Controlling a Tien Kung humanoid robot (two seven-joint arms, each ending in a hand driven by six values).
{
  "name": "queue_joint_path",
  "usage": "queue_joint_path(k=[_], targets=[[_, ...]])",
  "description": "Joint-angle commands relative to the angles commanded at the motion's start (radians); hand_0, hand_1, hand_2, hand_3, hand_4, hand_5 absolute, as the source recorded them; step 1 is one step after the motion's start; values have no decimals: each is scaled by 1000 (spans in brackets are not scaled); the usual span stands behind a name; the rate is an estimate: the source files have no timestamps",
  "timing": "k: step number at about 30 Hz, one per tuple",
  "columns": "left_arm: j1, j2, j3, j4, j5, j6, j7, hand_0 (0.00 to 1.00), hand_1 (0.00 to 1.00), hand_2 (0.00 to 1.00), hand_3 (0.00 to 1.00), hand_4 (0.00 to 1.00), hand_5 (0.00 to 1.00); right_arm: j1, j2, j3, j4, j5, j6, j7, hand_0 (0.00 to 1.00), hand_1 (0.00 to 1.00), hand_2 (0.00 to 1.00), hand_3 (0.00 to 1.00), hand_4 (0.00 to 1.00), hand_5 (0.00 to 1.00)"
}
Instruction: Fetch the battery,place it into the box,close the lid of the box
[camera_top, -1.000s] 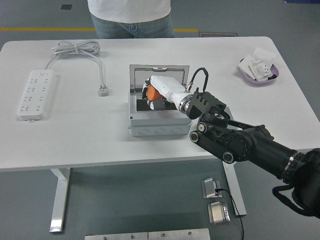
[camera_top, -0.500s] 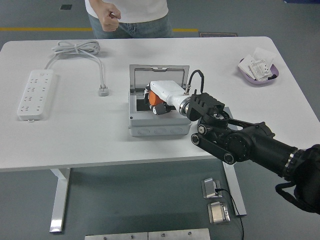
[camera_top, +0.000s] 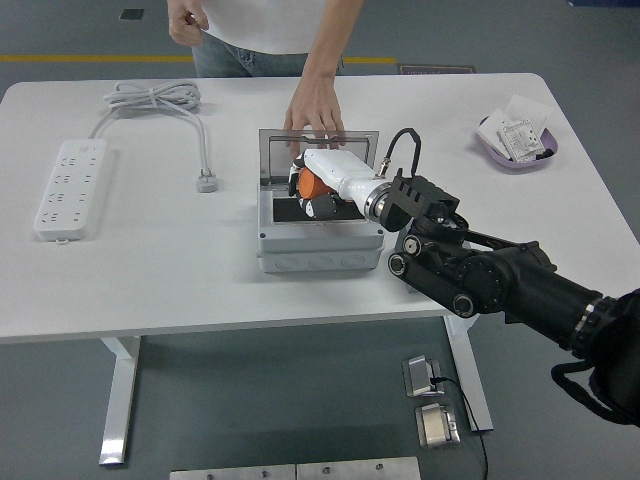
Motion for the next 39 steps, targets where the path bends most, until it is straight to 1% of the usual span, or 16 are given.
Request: queue_joint_path(k=[1, 2, 7, 8, 13, 14, 17, 20, 25, 29, 31, 32, 35, 37, 38, 39], targets=[[0, 0, -2, 0, 2, 0, 1, 617, 675, 611, 649, 723, 155, 0, -1, 1, 0, 1, 1, 1, 310, 377, 574, 651, 333, 122], [-1, 0, -3, 0, 4, 0, 1, 616, 675, 611, 648, 721, 154, -1, -1, 2, 0, 1, 1, 2, 610, 613, 677, 789, 690, 325], [-2, -1, -10, 0, 10, 1, 4, 616, 675, 611, 648, 721, 154, -3, -3, 0, -1, 6, 3, 3, 610, 613, 677, 789, 690, 325], [-2, -1, -10, 0, 10, 1, 4, 616, 675, 611, 649, 721, 155, -4, -4, 0, -1, 7, 3, 3, 749, 698, 704, 822, 860, 533], [-1, -1, -13, 0, 14, 2, 6, 616, 675, 611, 649, 721, 155, -11, -10, 10, 13, 7, 3, 1, 749, 698, 704, 822, 860, 533], [-1, -2, -14, 0, 15, 2, 6, 616, 675, 611, 648, 720, 154, -12, -11, 12, 16, 8, 2, 2, 790, 723, 717, 830, 902, 577], [0, -2, -16, 0, 18, 3, 7, 616, 675, 611, 648, 720, 154, -16, -17, 21, 26, 6, 0, 1, 790, 723, 717, 830, 902, 577], [0, -2, -11, 0, 12, 3, 5, 616, 675, 610, 648, 718, 155, -22, -29, 36, 58, 6, 10, -12, 791, 721, 722, 831, 904, 581], [2, -5, -23, 1, 22, 4, 10, 616, 675, 610, 648, 718, 155, -27, -67, 94, 149, 40, 64, -50, 791, 721, 722, 831, 904, 581], [4, -8, -39, 2, 36, 5, 17, 615, 675, 608, 647, 715, 151, -18, -99, 155, 224, 73, 135, -100, 786, 720, 721, 831, 904, 581], [5, -8, -46, 2, 42, 5, 19, 615, 675, 608, 647, 715, 151, -11, -111, 176, 250, 89, 167, -119, 786, 720, 721, 831, 904, 581], [5, -8, -51, 2, 46, 5, 21, 615, 675, 607, 646, 713, 148, -5, -116, 185, 260, 98, 179, -125, 767, 709, 710, 812, 905, 592], [4, -7, -59, 1, 55, 6, 24, 615, 675, 607, 646, 713, 148, 12, -123, 195, 259, 114, 191, -126, 767, 709, 710, 812, 905, 592], [2, -7, -64, 1, 61, 6, 26, 615, 675, 607, 646, 713, 148, 28, -124, 194, 239, 127, 188, -118, 767, 709, 710, 812, 905, 592], [2, -7, -67, 1, 64, 6, 28, 615, 675, 607, 646, 712, 147, 37, -123, 192, 224, 135, 186, -112, 731, 674, 694, 801, 889, 599], [1, -7, -71, 1, 68, 7, 29, 615, 675, 607, 646, 712, 147, 46, -122, 188, 208, 146, 182, -105, 731, 674, 694, 801, 889, 599]])
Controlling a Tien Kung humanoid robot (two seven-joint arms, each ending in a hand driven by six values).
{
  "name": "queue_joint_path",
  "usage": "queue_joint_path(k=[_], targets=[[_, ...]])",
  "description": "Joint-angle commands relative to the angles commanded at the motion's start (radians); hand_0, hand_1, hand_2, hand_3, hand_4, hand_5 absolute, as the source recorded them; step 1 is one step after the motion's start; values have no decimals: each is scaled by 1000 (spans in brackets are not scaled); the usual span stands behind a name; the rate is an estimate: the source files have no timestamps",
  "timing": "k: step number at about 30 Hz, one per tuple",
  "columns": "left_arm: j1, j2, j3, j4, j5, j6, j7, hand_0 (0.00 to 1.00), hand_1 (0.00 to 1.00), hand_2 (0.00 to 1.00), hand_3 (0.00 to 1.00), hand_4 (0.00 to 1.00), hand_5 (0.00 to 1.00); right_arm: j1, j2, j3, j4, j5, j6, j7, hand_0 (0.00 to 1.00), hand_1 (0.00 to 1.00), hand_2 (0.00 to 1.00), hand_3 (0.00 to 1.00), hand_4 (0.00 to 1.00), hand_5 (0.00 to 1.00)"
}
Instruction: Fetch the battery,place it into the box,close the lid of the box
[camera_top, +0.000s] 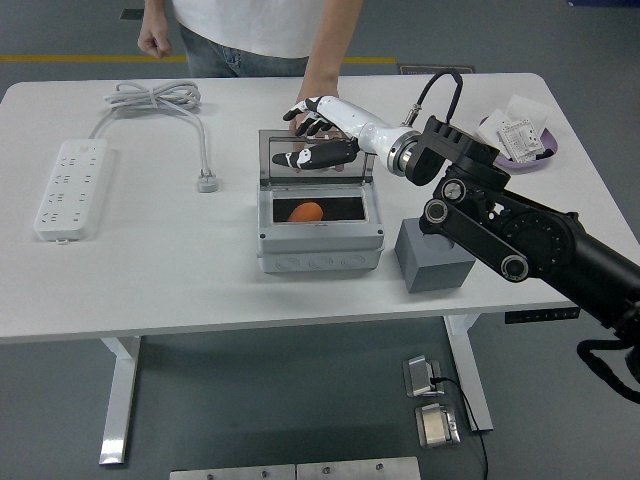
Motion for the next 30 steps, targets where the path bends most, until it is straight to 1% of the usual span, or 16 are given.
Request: queue_joint_path(k=[7, 11, 14, 16, 17, 20, 22, 23, 30], targets=[[-5, 5, -25, -1, 31, 2, 10, 614, 675, 607, 646, 708, 141, 76, 21, -42, -151, 101, -34, 66, 715, 660, 683, 799, 883, 600], [-9, 10, -28, -1, 37, 2, 12, 614, 674, 607, 646, 708, 137, 108, 33, -88, -242, 158, -46, 93, 711, 662, 687, 796, 870, 589], [-11, 12, -30, -1, 40, 2, 12, 614, 674, 607, 646, 708, 137, 114, 40, -127, -305, 192, -50, 104, 711, 662, 687, 796, 870, 589], [-11, 13, -31, -1, 42, 2, 13, 614, 674, 607, 646, 708, 137, 108, 42, -146, -335, 207, -53, 109, 711, 662, 687, 796, 870, 589], [-11, 13, -32, -1, 44, 2, 13, 614, 674, 607, 645, 708, 135, 104, 43, -152, -342, 211, -54, 110, 726, 684, 700, 802, 857, 598], [-10, 12, -34, -1, 46, 2, 14, 614, 674, 607, 645, 708, 135, 92, 45, -165, -349, 217, -55, 111, 726, 684, 700, 802, 857, 598], [-10, 11, -35, -1, 47, 2, 15, 614, 674, 607, 645, 708, 135, 85, 43, -170, -340, 212, -56, 108, 726, 684, 700, 802, 857, 598], [-9, 11, -36, -1, 48, 2, 15, 614, 674, 607, 645, 709, 135, 83, 41, -172, -331, 207, -56, 105, 751, 707, 722, 812, 845, 611], [-9, 12, -24, -1, 31, 1, 10, 614, 674, 607, 645, 709, 134, 74, 8, -179, -228, 161, -54, 75, 756, 706, 724, 812, 838, 613]])
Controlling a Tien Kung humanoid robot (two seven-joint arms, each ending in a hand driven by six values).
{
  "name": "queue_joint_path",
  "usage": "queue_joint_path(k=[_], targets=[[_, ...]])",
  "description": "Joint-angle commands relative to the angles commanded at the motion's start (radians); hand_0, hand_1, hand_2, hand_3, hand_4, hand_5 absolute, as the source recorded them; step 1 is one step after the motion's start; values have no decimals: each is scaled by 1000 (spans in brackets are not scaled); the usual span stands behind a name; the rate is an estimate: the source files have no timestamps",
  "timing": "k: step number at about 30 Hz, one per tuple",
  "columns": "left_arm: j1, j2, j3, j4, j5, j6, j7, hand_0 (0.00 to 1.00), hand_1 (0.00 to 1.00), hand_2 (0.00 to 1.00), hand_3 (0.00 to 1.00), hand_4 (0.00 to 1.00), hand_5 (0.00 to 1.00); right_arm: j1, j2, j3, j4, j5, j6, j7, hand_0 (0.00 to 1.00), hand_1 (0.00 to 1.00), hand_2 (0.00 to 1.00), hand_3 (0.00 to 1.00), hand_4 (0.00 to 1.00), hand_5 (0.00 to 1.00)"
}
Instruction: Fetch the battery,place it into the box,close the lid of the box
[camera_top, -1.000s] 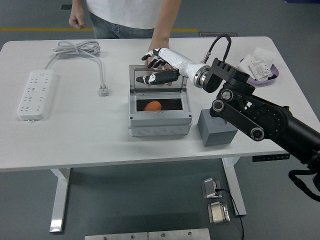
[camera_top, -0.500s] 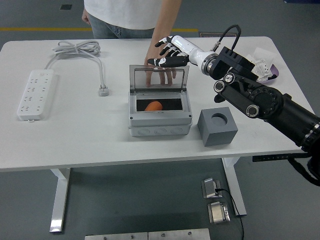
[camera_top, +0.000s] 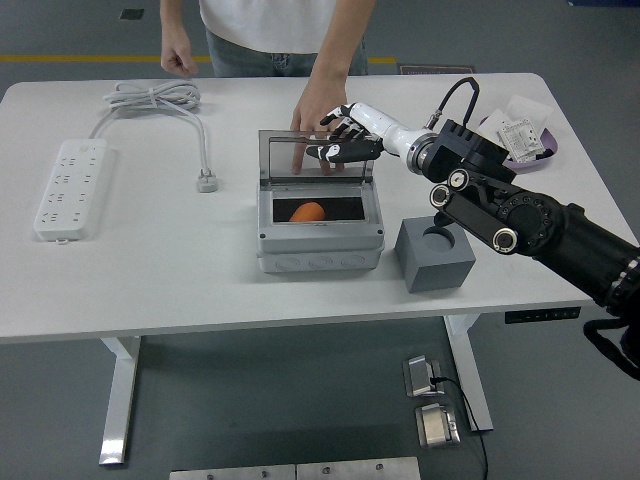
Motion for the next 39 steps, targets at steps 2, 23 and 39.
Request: queue_joint_path(k=[2, 23, 39], targets=[[1, 0, 4, 0, -5, 0, -2, 614, 674, 607, 645, 709, 134, -3, -12, -3, 36, -15, 0, -11, 756, 706, 724, 812, 838, 613], [9, -2, 17, 1, -29, -1, -7, 614, 675, 607, 646, 711, 138, -66, -136, -28, 364, -105, 52, -119, 731, 683, 714, 820, 818, 620], [13, -7, 19, 1, -33, -1, -8, 614, 674, 608, 646, 711, 139, -144, -168, -25, 478, -112, 71, -149, 717, 678, 712, 820, 810, 620]])
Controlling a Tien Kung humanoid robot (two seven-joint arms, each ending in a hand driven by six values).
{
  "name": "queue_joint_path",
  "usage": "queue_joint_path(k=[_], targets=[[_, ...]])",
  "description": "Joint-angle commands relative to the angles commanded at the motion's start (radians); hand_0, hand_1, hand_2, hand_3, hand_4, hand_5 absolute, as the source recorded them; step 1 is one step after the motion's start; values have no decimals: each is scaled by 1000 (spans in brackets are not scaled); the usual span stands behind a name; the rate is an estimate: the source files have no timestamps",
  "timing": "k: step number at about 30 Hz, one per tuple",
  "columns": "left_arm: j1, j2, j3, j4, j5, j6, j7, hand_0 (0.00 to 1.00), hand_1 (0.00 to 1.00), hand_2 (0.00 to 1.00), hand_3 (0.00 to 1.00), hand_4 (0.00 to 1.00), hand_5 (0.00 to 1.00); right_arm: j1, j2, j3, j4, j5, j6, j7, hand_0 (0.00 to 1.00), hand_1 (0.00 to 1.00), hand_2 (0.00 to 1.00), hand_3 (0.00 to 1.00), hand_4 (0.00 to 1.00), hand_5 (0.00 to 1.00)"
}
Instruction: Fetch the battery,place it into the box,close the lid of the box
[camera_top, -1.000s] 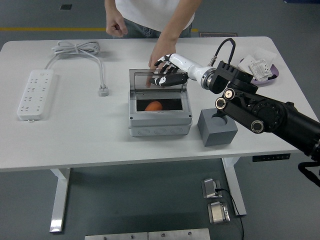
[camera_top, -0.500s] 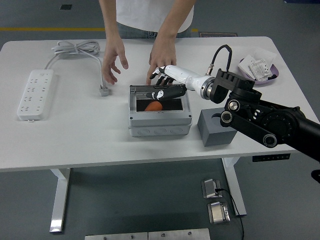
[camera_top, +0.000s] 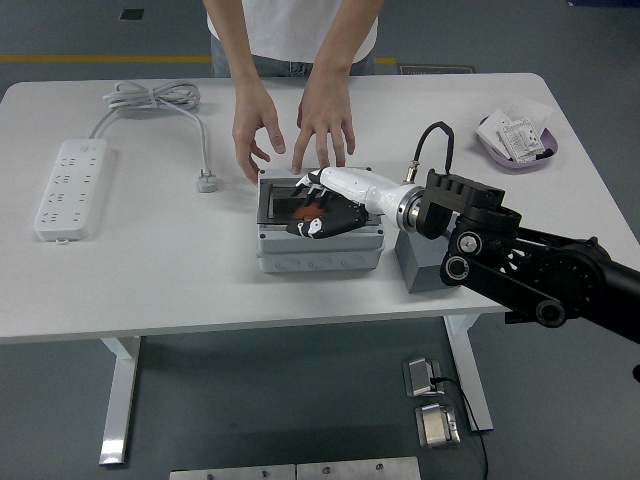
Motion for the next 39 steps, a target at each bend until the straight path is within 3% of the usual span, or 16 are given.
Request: queue_joint_path(k=[5, 10, 21, 25, 26, 32, 39], targets=[[1, -2, 0, 1, 1, 0, 0, 613, 674, 607, 647, 711, 140, -43, -36, 95, 39, -18, 17, -7, 709, 676, 711, 822, 806, 617], [4, -10, 7, 2, -7, -1, -3, 613, 674, 608, 647, 711, 141, -137, -77, 237, 118, -55, 25, 5, 711, 676, 712, 823, 805, 618], [26, -25, -15, 9, 6, 2, 2, 613, 674, 607, 646, 711, 140, -417, -97, 662, 314, -20, -45, 164, 691, 655, 693, 782, 800, 612], [27, -29, -11, 10, 1, 2, 0, 613, 674, 607, 646, 711, 140, -503, -96, 801, 301, 54, -78, 239, 691, 655, 693, 782, 800, 612], [27, -30, -9, 10, -2, 1, -1, 613, 673, 607, 646, 710, 136, -522, -95, 831, 290, 76, -89, 258, 649, 623, 668, 758, 804, 615], [28, -33, 6, 11, -17, 0, -7, 613, 673, 607, 646, 710, 137, -627, -65, 994, 203, 238, -144, 389, 639, 610, 660, 755, 809, 612], [37, -36, 16, 14, -31, -1, -12, 613, 674, 607, 646, 709, 133, -693, -24, 1135, 119, 425, -139, 480, 639, 612, 655, 735, 815, 609]])
